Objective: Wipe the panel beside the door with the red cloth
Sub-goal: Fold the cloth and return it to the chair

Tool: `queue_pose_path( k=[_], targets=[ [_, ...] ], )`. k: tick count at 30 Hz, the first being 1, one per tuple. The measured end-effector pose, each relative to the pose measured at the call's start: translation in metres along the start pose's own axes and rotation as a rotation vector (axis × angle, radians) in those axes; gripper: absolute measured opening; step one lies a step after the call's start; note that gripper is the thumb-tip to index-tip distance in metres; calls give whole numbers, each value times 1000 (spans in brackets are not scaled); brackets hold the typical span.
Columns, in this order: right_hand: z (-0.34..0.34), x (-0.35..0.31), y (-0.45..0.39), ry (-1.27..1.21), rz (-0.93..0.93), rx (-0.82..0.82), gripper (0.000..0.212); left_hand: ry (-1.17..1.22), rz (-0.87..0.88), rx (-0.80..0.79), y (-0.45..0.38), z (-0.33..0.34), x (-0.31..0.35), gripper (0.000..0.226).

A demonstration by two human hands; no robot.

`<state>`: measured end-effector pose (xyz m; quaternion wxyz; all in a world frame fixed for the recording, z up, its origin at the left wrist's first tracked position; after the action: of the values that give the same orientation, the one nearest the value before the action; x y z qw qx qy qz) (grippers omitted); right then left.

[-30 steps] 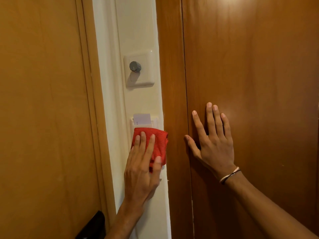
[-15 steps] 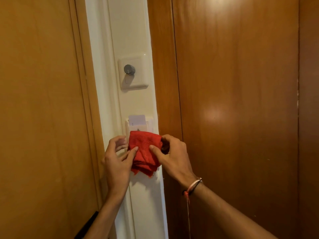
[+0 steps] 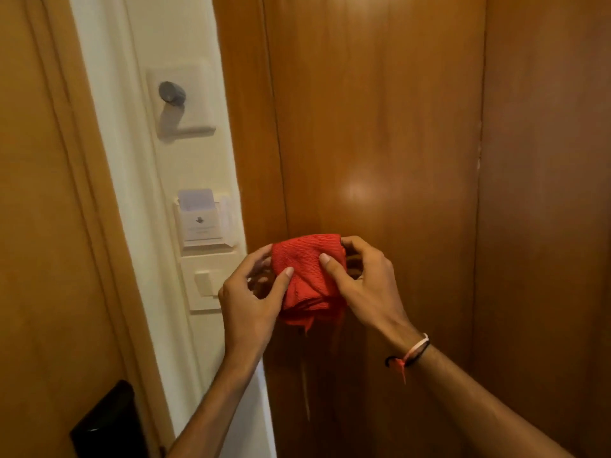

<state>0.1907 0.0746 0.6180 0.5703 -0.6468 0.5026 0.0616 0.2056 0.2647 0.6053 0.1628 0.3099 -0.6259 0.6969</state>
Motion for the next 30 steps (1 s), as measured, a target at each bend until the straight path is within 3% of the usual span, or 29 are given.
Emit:
queue_pose_path(
  k=[5,11,19,22,25,30],
  targets=[
    [-56,63,35,97,151,-142,22,130,-153,-181,56,72,-17,39],
    [-99,176,102,221,550,-381,33,48,-395,-451,152,149,-63,40],
    [-120,331,275,182,1133,-600,35,42,-960,-772,353,214,-139,34],
    [-117,377,347,26,1376,-616,37,123,-1274,-794,432,222,-165,29],
    [-109,413,422,-122,1619,-532,23,97,-1515,-761,508,224,-191,28],
    [-80,459,526,-145,1773,-517,37,124,-1810,-642,618,221,-224,33]
  ],
)
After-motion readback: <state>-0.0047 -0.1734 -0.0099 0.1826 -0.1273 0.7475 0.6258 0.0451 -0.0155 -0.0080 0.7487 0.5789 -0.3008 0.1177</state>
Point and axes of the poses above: each hand's wrist, its own y-axis away from the middle knuckle, its own z-axis out of the palm, x = y × z, the point moved 5 cm from there along -y, towards the middle knuckle, and after that the axes turned 8 degrees about y, right-handed, at the moved point
